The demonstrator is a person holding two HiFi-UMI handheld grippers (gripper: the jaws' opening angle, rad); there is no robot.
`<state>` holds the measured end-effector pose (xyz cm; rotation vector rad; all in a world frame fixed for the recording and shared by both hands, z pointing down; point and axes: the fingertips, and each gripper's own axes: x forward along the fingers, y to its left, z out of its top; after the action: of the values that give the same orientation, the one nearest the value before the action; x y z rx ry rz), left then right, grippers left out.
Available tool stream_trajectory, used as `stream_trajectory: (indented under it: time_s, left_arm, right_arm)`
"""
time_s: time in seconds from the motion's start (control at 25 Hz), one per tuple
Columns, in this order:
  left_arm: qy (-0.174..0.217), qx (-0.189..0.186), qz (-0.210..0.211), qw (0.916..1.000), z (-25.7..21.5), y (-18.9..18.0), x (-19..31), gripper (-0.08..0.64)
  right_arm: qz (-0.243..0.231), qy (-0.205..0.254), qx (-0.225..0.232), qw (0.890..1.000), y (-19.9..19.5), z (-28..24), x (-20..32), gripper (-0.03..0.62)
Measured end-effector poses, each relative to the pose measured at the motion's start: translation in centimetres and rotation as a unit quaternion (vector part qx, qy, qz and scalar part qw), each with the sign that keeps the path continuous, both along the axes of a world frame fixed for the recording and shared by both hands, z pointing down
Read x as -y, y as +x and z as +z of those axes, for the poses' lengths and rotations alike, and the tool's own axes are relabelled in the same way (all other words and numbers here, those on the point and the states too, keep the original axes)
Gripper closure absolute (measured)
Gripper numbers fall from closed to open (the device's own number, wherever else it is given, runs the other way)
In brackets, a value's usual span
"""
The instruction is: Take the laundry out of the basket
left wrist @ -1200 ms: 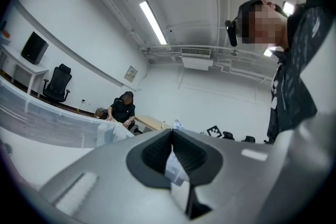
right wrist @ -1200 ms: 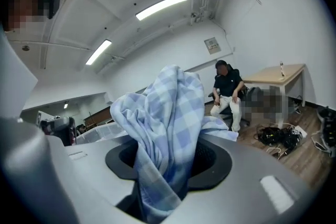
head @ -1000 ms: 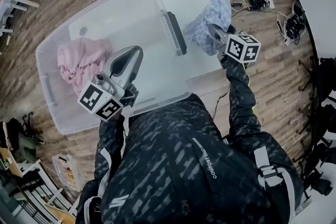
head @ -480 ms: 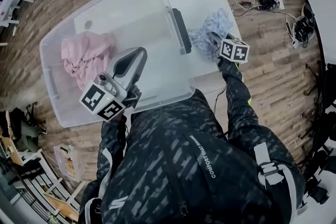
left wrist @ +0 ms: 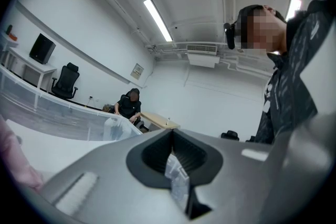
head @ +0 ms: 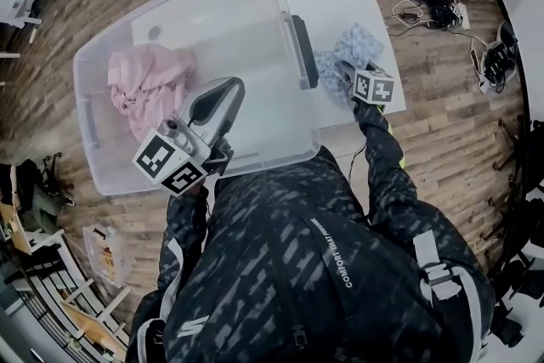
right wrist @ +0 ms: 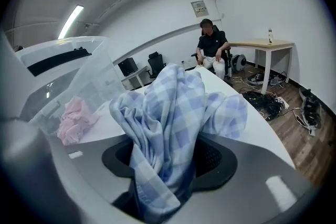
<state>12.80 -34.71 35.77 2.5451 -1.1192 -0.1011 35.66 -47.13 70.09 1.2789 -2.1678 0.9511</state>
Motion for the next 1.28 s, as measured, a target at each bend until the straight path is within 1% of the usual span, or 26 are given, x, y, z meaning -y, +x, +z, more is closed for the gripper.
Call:
stream_trajectory:
  time_s: [0.12, 0.16, 0.24, 0.36, 0.52, 0.6, 0.72, 0.76, 0.88, 0.92, 1.04, 1.12, 1.2, 1.28]
  left_arm:
    - [0.003, -0.004, -0.005, 1.0000, -0.1, -0.1, 0.0, 0.551]
    - [0.004, -0.005, -0.006, 1.0000, -0.1, -0.2, 0.1, 0.551]
    - [0.005, -0.007, -0.008, 0.9999, -0.1, -0.4, 0.2, 0.551]
    - [0.007, -0.010, -0.009, 0.9999, -0.1, -0.6, 0.3, 0.551]
    - [0.012, -0.014, -0.013, 0.9997, -0.2, -0.6, 0.4, 0.551]
    - [0.014, -0.012, -0.014, 0.9997, -0.2, -0.4, 0.5, 0.551]
    - [0.024, 0.002, -0.005, 0.9997, -0.2, 0.2, 0.5, 0.551]
    - [0.030, 0.000, -0.004, 0.9995, -0.4, 0.3, 0.4, 0.552]
    - [0.042, -0.040, -0.008, 0.9983, -1.3, -0.4, 0.0, 0.552]
    - [0.044, -0.044, -0.011, 0.9980, -1.5, -0.8, -0.1, 0.551]
    - [0.052, -0.024, -0.023, 0.9981, -1.5, -1.9, -0.4, 0.551]
    - [0.051, -0.022, -0.031, 0.9980, -1.4, -3.0, -0.6, 0.551]
    - [0.046, -0.026, -0.044, 0.9976, -1.4, -5.1, -0.7, 0.551]
    - [0.043, -0.026, -0.060, 0.9969, -1.4, -7.6, -1.0, 0.551]
  right_arm:
    - [-0.003, -0.002, -0.004, 1.000, 0.3, -1.5, 0.1, 0.299]
    - [-0.003, 0.001, -0.002, 1.000, 0.6, -2.2, 0.1, 0.274]
    - [-0.006, 0.009, 0.002, 1.000, 1.0, -3.8, 0.0, 0.245]
    - [-0.020, 0.038, 0.006, 0.999, 1.3, -7.0, -0.4, 0.244]
    - [-0.022, 0.093, 0.028, 0.995, 1.3, -12.4, 0.1, 0.269]
    - [-0.033, 0.123, 0.033, 0.991, 1.0, -14.9, 0.5, 0.293]
    - [-0.056, 0.175, 0.021, 0.983, 0.1, -18.7, 1.4, 0.318]
    - [-0.066, 0.192, 0.015, 0.979, -0.4, -19.9, 1.6, 0.324]
    - [-0.103, 0.238, 0.001, 0.966, -2.6, -23.3, 1.6, 0.345]
    - [-0.115, 0.250, 0.000, 0.962, -3.4, -24.3, 1.4, 0.356]
    - [-0.141, 0.278, -0.003, 0.950, -5.7, -26.8, 1.1, 0.373]
    - [-0.156, 0.294, -0.010, 0.943, -7.3, -28.3, 1.1, 0.396]
    - [-0.172, 0.307, -0.022, 0.936, -9.5, -29.7, 0.8, 0.436]
    - [-0.188, 0.318, -0.031, 0.929, -12.1, -31.0, 0.3, 0.445]
